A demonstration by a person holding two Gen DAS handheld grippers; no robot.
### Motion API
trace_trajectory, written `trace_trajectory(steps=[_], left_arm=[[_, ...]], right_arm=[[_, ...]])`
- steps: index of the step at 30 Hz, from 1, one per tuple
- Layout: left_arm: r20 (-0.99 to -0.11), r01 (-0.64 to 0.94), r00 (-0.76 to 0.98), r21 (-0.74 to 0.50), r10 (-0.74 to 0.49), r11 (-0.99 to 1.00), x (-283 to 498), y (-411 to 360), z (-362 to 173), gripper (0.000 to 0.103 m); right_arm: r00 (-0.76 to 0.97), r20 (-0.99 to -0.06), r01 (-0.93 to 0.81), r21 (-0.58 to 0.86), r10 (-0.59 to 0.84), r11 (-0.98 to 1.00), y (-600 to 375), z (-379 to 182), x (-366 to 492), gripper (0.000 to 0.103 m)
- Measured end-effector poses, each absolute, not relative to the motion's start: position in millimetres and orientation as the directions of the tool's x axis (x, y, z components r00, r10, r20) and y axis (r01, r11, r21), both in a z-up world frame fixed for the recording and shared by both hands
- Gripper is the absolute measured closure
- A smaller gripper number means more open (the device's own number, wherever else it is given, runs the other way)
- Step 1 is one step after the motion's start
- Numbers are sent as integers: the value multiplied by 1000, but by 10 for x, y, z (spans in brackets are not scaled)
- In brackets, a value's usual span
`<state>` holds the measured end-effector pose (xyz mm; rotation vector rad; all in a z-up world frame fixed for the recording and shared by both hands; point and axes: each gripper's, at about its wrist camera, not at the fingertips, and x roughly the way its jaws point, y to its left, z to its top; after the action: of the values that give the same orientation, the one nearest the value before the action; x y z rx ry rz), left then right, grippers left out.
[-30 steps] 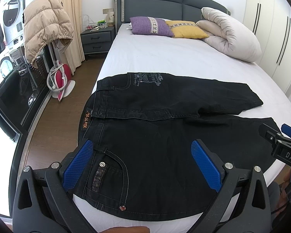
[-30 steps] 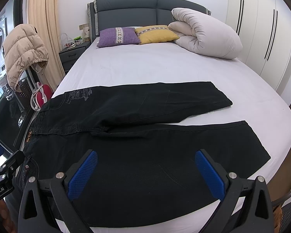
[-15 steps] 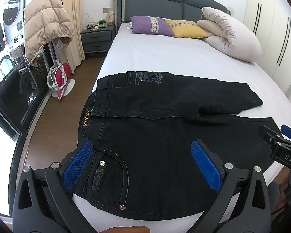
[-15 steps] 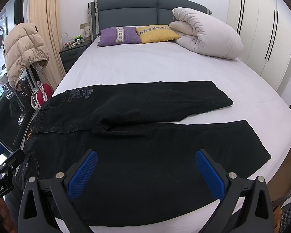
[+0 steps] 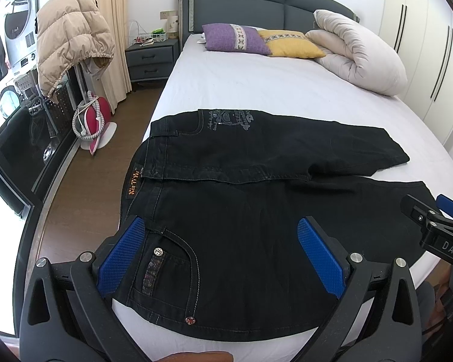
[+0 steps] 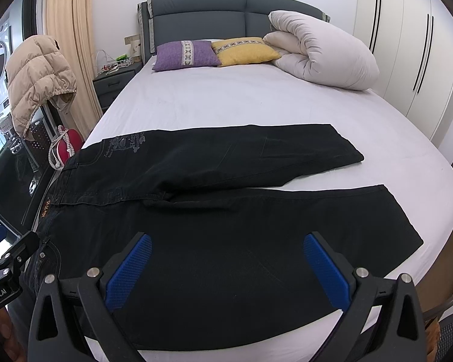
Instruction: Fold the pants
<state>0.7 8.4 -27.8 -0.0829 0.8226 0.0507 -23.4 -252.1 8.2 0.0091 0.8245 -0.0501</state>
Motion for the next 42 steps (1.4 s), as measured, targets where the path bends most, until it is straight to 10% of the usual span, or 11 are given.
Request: trace_trajectory(steps=[21, 30, 42], left_arm=[[-738, -66, 674, -74, -10, 995, 4, 79, -404, 0], [-733, 73, 650, -201, -200, 977, 355, 174, -506, 0], [-745, 205, 649, -25, -155, 978, 1870, 534, -450, 0]], right_arm=[[667, -744, 35, -9, -30, 999, -2442, -13, -237, 0], [671, -739, -71, 17, 60, 997, -2436, -26, -17, 0], [578, -748, -362, 124, 327, 924, -2596, -110, 821, 3]])
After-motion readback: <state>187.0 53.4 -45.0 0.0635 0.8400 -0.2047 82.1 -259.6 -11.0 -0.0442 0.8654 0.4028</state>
